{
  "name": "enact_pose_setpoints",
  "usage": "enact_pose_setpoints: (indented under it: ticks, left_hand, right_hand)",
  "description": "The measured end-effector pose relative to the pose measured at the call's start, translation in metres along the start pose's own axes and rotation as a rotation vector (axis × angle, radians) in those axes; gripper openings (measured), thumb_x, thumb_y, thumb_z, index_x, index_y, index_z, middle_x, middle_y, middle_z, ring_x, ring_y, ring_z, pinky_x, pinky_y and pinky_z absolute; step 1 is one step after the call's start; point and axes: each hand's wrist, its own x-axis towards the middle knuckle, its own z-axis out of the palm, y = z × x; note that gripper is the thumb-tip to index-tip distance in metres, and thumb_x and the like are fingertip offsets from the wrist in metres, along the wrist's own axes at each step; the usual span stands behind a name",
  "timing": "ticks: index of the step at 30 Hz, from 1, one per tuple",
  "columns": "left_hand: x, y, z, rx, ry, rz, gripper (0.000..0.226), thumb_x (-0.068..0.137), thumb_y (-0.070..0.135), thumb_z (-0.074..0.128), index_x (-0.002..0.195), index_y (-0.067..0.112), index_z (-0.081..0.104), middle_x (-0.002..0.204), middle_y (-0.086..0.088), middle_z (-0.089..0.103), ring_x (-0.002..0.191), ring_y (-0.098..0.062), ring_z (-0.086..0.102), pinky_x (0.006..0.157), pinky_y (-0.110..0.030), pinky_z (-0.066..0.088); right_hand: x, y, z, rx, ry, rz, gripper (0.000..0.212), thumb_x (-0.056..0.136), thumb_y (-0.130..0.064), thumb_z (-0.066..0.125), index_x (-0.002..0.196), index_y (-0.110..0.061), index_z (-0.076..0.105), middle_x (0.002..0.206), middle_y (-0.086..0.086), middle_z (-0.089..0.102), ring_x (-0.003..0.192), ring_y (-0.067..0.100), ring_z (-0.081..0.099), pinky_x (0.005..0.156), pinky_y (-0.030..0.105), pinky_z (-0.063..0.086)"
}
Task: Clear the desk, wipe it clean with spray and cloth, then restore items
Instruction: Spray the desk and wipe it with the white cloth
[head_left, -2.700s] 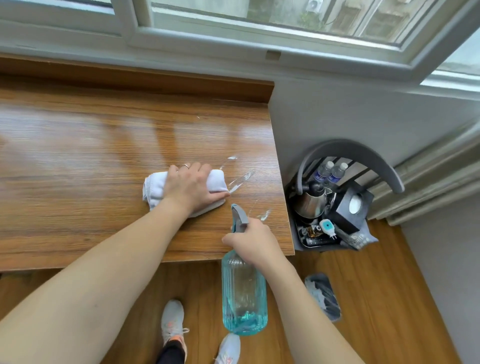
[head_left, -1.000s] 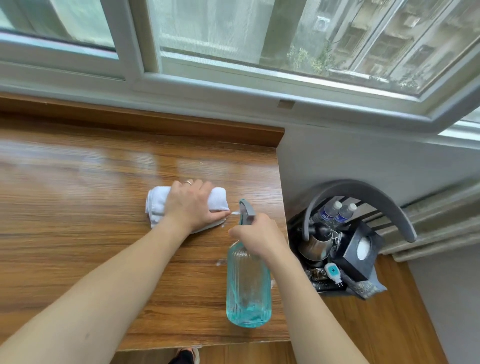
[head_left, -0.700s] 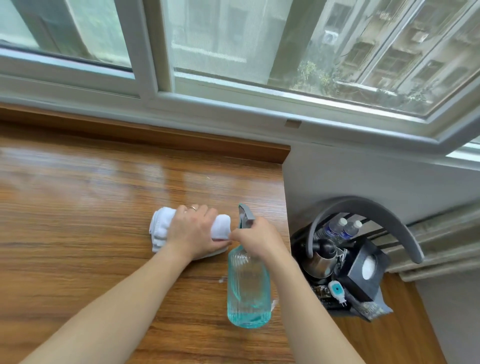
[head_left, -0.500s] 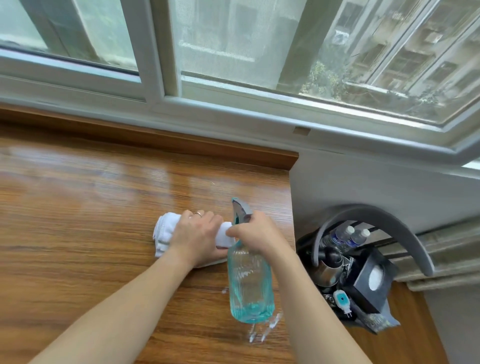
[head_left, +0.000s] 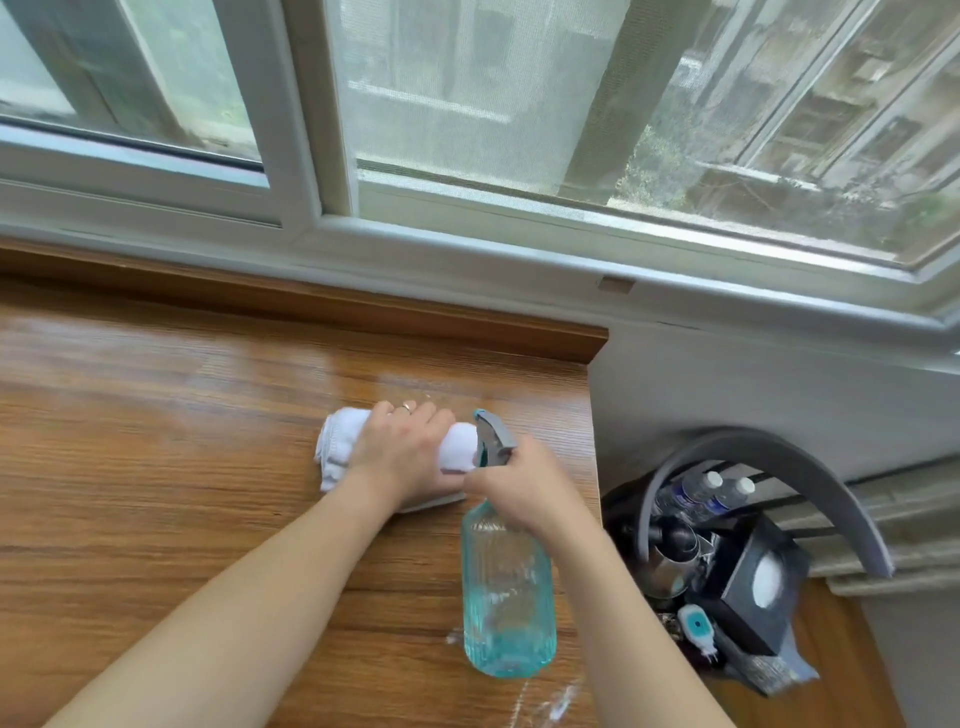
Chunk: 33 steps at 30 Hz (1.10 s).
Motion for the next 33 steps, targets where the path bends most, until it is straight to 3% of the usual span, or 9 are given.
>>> enact_pose_setpoints:
  ticks: [6,9,13,20,23,33]
  left_hand:
    - [0.067,-0.024,0.012,0.036,-0.075,0.014,0.079,0.062,0.086,0.037,0.084,0.015,0.064,0.077,-0.007,0.063,0.070,-0.030,0.061,0.065,-0.038,0.043]
    - [0.086,-0.027,0.011,0.087,-0.094,0.018,0.086,0.066,0.090,0.032,0.098,0.017,0.065,0.093,-0.007,0.067,0.086,-0.030,0.063,0.073,-0.039,0.042]
    - [0.093,-0.027,0.007,0.097,-0.166,-0.003,0.084,0.069,0.089,0.041,0.111,0.019,0.060,0.109,-0.005,0.066,0.100,-0.028,0.060,0.081,-0.040,0.039]
    - [0.057,-0.011,-0.006,0.076,-0.137,-0.035,0.078,0.063,0.090,0.033,0.091,0.021,0.059,0.088,-0.003,0.065,0.082,-0.028,0.060,0.072,-0.039,0.037]
    - [0.027,-0.004,-0.005,0.040,-0.089,-0.015,0.074,0.061,0.088,0.040,0.083,0.019,0.059,0.077,-0.003,0.062,0.070,-0.027,0.058,0.067,-0.038,0.038]
    - [0.042,-0.017,0.012,0.015,-0.037,0.084,0.078,0.061,0.089,0.040,0.079,0.016,0.060,0.074,-0.003,0.061,0.066,-0.027,0.058,0.064,-0.037,0.037]
  right_hand:
    - [0.000,0.013,0.002,-0.013,0.018,-0.001,0.024,0.080,-0.022,0.067,0.066,-0.020,0.047,0.060,-0.008,0.048,0.058,0.017,0.044,0.055,0.030,0.034]
    - [-0.001,0.019,0.004,-0.016,0.009,0.011,0.018,0.081,-0.025,0.067,0.074,-0.017,0.053,0.067,-0.005,0.054,0.061,0.017,0.048,0.057,0.031,0.037]
    - [-0.006,0.026,0.004,-0.014,0.024,0.027,0.023,0.083,-0.027,0.067,0.072,-0.020,0.048,0.071,-0.004,0.053,0.063,0.016,0.047,0.058,0.031,0.037]
    - [-0.011,0.028,0.001,0.001,0.055,0.091,0.020,0.080,-0.027,0.068,0.072,-0.020,0.051,0.074,-0.002,0.057,0.066,0.020,0.051,0.058,0.031,0.039]
    - [-0.007,0.023,-0.001,0.002,0.062,0.109,0.020,0.079,-0.024,0.067,0.070,-0.020,0.049,0.071,-0.001,0.054,0.065,0.022,0.050,0.057,0.031,0.037]
    - [0.010,0.019,-0.008,0.001,0.053,0.122,0.020,0.081,-0.025,0.068,0.072,-0.020,0.051,0.071,-0.002,0.054,0.066,0.021,0.052,0.059,0.032,0.039]
